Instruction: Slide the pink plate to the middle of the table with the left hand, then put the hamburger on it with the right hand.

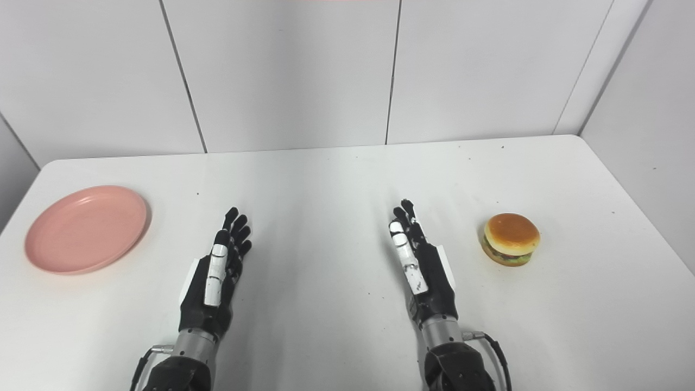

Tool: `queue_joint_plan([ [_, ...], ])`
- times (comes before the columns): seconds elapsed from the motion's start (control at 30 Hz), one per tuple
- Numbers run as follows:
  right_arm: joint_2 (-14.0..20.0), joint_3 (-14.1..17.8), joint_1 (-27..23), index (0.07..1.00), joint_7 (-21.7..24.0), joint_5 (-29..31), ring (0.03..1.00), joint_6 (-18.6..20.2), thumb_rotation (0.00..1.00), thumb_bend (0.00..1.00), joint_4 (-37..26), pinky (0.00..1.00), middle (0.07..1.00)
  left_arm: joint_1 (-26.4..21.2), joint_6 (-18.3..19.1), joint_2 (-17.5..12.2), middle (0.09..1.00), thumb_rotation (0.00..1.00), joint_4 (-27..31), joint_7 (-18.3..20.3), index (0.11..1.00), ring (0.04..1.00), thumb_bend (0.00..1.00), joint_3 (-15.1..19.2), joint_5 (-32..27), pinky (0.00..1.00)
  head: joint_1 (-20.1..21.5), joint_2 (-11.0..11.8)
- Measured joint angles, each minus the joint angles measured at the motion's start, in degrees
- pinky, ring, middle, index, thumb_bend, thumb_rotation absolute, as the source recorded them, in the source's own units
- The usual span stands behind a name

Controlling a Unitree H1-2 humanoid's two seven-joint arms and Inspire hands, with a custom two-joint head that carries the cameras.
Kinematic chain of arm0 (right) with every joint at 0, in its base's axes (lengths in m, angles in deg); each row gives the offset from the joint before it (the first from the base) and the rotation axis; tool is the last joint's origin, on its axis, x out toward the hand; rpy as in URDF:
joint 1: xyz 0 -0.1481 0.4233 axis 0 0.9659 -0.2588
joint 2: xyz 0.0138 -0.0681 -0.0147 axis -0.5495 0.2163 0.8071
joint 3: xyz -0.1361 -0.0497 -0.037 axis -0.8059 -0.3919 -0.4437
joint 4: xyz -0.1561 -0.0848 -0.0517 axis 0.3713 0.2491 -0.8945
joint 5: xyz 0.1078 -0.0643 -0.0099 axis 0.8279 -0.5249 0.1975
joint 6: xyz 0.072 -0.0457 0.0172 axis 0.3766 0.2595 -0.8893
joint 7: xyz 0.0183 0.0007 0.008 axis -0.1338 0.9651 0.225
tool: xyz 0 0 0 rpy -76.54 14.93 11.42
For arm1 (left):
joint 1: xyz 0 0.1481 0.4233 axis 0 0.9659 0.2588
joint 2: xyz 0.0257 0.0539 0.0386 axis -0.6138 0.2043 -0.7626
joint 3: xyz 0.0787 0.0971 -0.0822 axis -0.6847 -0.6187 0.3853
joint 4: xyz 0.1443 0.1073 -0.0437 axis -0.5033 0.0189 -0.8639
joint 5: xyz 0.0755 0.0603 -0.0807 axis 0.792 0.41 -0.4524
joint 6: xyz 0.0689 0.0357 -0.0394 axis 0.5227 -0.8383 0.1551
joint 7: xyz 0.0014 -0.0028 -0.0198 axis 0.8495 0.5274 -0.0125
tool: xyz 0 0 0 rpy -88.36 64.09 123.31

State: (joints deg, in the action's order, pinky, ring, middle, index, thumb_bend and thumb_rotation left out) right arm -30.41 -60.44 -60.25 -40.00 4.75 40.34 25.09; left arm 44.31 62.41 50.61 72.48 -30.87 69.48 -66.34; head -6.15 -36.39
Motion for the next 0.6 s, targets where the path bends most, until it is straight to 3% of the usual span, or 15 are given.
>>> queue_joint_plan([
  [0.6,-0.3,0.0,0.0,0.979,0.0,-0.3,0.961,0.0,0.82,0.56,0.6,1.00,0.959,0.3,0.1,-0.2,1.000,1.00,0.3,0.1,1.000,1.000,0.75,-0.2,0.9,1.00,-0.9,0.6],
])
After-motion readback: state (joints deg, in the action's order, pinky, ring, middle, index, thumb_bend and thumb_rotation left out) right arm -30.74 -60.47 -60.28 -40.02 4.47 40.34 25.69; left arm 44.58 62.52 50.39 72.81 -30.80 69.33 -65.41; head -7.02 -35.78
